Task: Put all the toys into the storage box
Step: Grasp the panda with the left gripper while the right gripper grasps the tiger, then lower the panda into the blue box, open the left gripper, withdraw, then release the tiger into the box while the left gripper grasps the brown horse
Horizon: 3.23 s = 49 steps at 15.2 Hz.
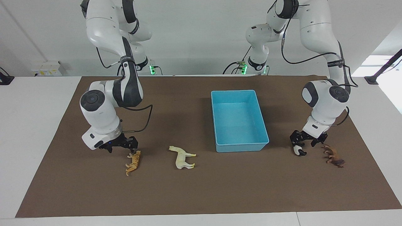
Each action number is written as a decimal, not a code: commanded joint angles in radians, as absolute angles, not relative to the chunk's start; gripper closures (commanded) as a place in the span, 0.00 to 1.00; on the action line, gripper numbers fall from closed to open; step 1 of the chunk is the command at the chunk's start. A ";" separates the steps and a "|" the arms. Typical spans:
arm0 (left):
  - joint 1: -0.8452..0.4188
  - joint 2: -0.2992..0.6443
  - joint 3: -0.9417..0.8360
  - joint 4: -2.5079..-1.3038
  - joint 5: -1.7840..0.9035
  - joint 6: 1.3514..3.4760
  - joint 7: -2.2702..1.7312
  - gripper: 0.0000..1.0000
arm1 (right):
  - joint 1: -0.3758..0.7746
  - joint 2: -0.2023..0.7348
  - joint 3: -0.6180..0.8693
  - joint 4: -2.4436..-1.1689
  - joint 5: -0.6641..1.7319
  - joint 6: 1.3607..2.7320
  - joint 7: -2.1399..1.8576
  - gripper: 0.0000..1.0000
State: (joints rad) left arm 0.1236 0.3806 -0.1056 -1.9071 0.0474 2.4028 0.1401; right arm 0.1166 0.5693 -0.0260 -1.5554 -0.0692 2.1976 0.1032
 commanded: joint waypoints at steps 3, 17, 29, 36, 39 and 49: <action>0.123 0.367 -0.097 -1.948 0.063 2.434 0.149 0.21 | 0.129 0.626 -0.023 -1.482 -0.072 2.197 0.092 0.00; 0.042 0.279 -0.107 -1.698 0.049 1.984 -0.024 0.56 | 0.130 0.650 -0.021 -1.522 -0.064 2.284 0.091 0.00; -0.356 0.083 -0.112 -1.905 0.025 1.914 -0.525 0.00 | 0.133 0.638 -0.023 -1.532 0.017 2.250 0.104 1.00; 0.011 0.126 -0.103 -1.802 0.034 2.073 -0.188 0.00 | 0.193 0.635 -0.021 -1.277 0.020 1.937 0.171 1.00; 0.162 0.195 -0.103 -1.789 0.035 2.250 -0.016 0.00 | 0.328 0.637 -0.011 -1.125 0.034 1.832 0.423 1.00; 0.331 0.526 -0.103 -1.697 0.051 2.689 0.067 0.00 | 0.687 0.641 0.006 -1.253 0.113 2.251 0.788 1.00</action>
